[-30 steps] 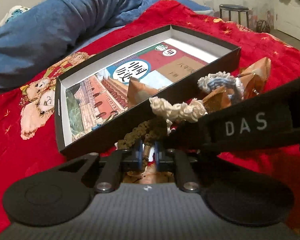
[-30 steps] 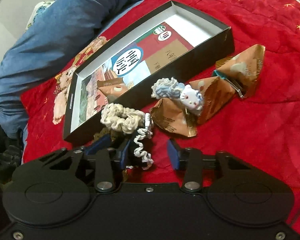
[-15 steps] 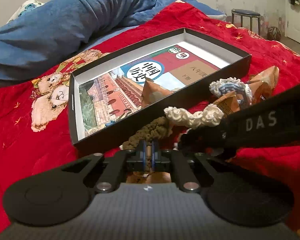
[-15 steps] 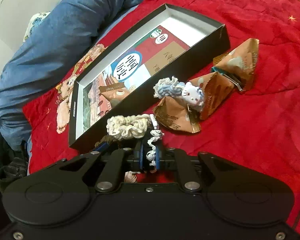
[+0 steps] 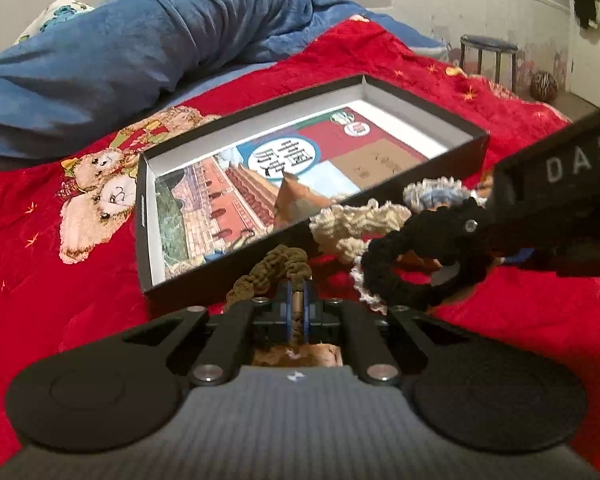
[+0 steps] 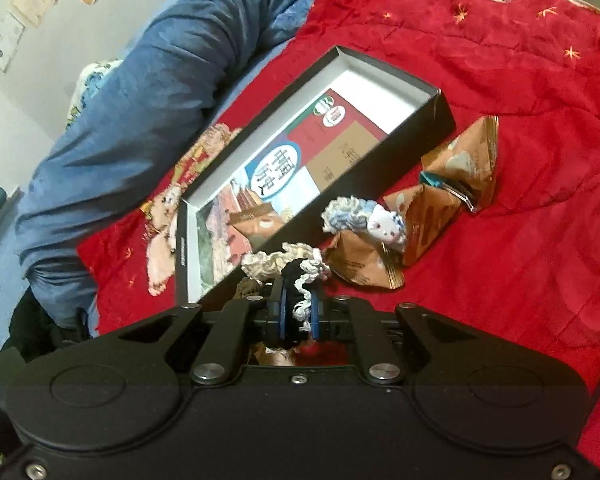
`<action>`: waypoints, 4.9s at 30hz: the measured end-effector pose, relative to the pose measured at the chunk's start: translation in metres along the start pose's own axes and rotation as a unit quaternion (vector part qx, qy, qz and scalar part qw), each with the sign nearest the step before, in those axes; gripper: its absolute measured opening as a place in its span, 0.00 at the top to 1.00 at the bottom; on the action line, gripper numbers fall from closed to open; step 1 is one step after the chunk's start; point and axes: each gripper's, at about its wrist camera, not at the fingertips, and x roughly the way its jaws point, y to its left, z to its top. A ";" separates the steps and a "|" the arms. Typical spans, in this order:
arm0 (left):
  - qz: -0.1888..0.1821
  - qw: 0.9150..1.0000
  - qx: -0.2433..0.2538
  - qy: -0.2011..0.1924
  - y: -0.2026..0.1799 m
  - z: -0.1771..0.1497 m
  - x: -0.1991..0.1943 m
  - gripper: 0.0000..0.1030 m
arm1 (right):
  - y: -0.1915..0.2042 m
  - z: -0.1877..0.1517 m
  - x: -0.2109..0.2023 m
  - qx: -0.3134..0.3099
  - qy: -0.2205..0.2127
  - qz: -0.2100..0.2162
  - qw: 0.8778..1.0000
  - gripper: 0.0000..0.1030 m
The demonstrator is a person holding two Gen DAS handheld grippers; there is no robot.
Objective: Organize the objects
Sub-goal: 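Lift brown scrunchie with left tool while right tool lifts black scrunchie toward box, then lower brown scrunchie into box with left tool while right tool releases black scrunchie there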
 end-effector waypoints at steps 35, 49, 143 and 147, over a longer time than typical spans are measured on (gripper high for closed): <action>0.016 0.995 -0.059 -0.080 0.027 0.025 -0.039 0.93 | -0.007 0.055 -0.048 -0.006 -0.083 0.050 0.995 0.89; 0.071 0.986 -0.101 -0.110 0.064 0.040 -0.059 0.93 | 0.019 0.063 -0.074 -0.030 -0.146 0.127 0.981 0.89; -0.009 0.992 0.015 -0.126 -0.010 0.043 0.045 0.50 | -0.006 0.078 0.084 -0.053 -0.030 -0.053 0.997 0.87; -0.009 0.992 0.010 -0.124 -0.010 0.041 0.043 0.24 | -0.005 0.077 0.084 -0.051 -0.030 -0.053 0.997 0.84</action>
